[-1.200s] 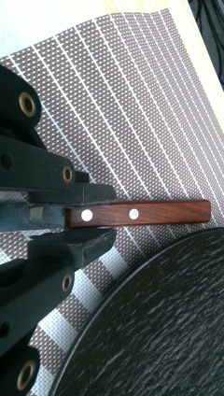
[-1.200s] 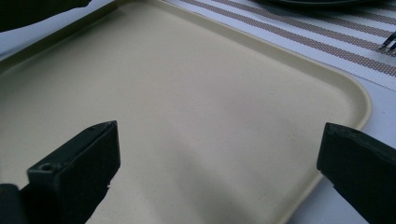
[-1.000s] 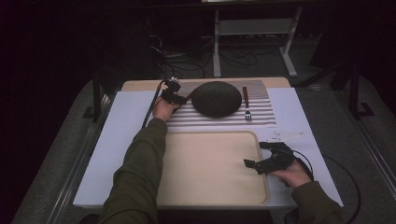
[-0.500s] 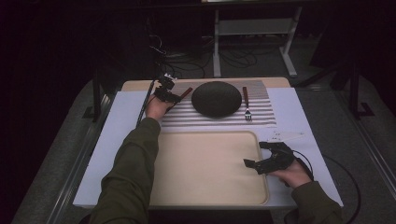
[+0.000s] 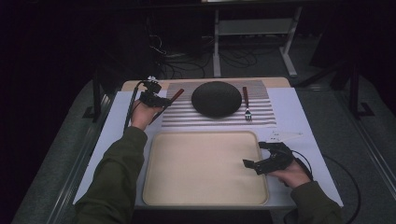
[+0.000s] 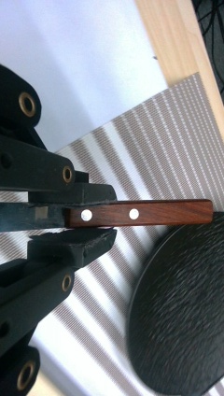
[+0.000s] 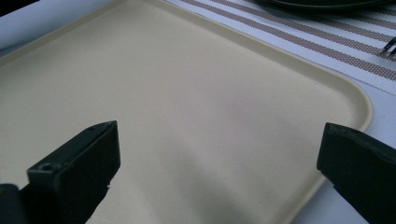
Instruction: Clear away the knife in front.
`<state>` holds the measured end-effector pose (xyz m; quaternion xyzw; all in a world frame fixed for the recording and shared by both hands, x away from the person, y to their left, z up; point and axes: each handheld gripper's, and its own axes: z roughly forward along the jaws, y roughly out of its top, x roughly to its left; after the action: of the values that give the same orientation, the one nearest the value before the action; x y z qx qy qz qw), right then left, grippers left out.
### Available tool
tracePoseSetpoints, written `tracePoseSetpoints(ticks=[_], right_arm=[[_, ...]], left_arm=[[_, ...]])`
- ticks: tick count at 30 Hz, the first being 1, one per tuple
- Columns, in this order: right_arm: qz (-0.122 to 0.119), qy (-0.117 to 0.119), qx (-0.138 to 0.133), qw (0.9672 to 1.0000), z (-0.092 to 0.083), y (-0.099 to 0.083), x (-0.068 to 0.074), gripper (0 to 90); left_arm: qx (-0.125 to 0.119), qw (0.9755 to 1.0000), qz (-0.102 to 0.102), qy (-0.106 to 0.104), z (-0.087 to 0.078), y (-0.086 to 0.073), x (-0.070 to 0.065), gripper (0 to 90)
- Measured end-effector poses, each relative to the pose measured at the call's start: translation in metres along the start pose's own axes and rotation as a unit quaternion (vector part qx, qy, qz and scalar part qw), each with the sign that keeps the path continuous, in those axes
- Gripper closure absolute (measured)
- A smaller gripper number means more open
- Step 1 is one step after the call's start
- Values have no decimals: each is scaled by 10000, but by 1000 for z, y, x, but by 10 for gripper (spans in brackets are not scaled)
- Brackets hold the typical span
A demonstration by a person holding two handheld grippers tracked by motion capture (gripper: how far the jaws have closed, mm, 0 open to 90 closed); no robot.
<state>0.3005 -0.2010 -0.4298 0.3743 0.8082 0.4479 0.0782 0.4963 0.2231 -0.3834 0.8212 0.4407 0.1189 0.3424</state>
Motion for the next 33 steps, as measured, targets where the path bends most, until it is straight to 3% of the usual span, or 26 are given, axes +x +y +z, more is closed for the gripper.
tracePoseSetpoints(ticks=[9,15,21,27,33], right_arm=[[15,18,-41,10000,-1,0,-1,0],[-12,29,-3,10000,1,0,0,0],[-26,35,11,10000,1,0,1,0],[-21,23,9,10000,2,0,0,0],[-24,22,12,10000,1,0,0,0]], left_arm=[[-62,9997,-64,-211,-34,-22,-21,781],[-141,9993,-31,-333,-51,-41,-43,781],[-124,9987,149,-476,-56,-62,-62,780],[-130,9979,135,-623,-56,-83,-76,780],[-100,9975,-23,-692,-52,-107,-84,780]])
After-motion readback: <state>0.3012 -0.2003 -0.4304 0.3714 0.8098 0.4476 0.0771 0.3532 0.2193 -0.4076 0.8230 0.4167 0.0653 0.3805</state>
